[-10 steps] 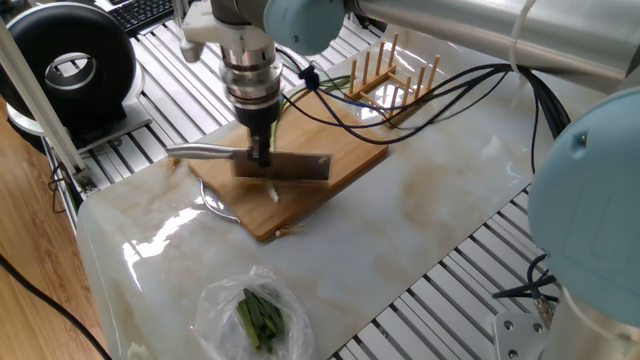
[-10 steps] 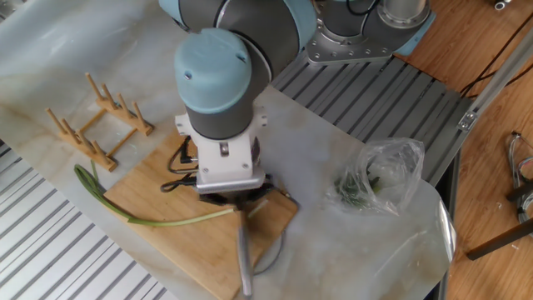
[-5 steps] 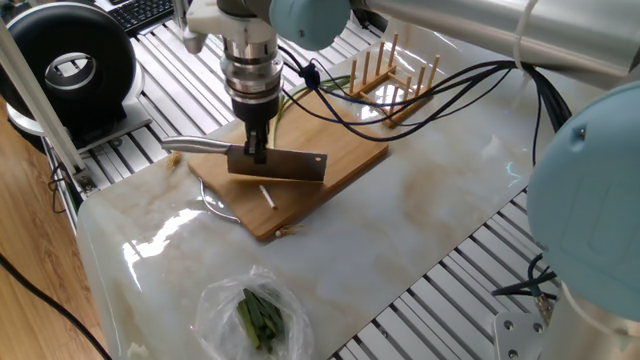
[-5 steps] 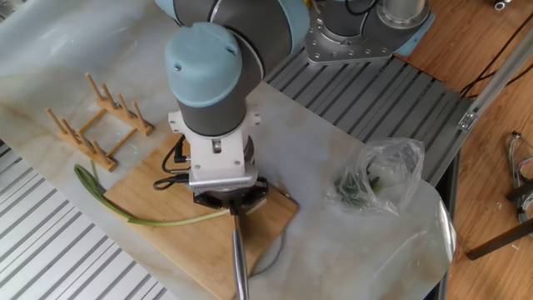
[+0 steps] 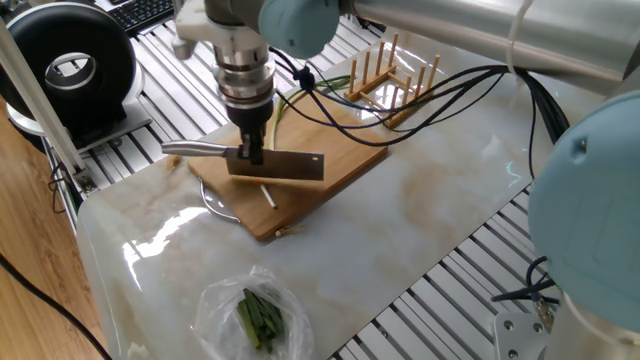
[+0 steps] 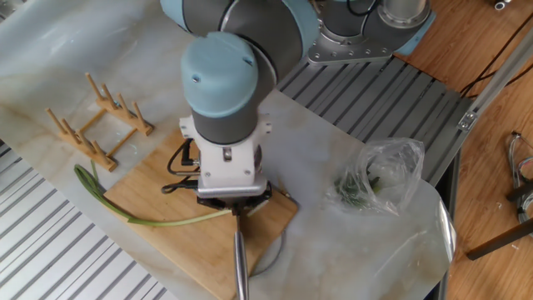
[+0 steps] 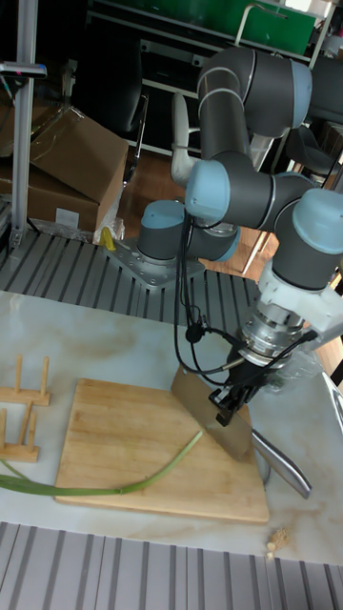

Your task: Chop the green garlic

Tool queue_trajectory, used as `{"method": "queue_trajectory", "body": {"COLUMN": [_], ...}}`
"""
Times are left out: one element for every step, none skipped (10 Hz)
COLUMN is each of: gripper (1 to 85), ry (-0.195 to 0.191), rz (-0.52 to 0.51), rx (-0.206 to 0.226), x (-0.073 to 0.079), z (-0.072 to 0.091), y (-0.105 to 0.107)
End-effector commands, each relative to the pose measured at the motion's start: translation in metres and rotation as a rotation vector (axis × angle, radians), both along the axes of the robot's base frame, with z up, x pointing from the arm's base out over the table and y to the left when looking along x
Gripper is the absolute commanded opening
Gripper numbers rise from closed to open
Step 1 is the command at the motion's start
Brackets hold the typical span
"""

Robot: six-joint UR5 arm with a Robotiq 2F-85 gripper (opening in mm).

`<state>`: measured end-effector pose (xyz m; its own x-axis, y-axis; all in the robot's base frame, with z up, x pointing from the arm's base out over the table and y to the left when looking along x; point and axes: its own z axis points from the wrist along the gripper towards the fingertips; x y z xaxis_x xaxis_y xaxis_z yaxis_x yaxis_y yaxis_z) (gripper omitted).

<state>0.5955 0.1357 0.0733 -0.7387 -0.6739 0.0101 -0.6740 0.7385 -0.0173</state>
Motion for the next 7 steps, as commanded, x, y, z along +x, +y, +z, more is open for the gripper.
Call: {"method": "queue_trajectory", "body": {"gripper": [1.3,1.3,1.3,1.3,1.3,1.3,1.3], "ry": [-0.018,-0.018,-0.016,-0.014,-0.016,-0.019,-0.023], "rz": [-0.016,-0.028,-0.036,-0.036,-0.034,-0.043,-0.054], "rx": [-0.026,-0.021,-0.02,-0.02,-0.024,-0.023,-0.033], "x": [0.001,-0.002,-0.006,-0.01,-0.013,-0.015,-0.014], "z": [0.018,0.024,0.036,0.048,0.056,0.061,0.065], "y": [0.0,0.001,-0.001,-0.004,-0.009,-0.012,-0.018]}}
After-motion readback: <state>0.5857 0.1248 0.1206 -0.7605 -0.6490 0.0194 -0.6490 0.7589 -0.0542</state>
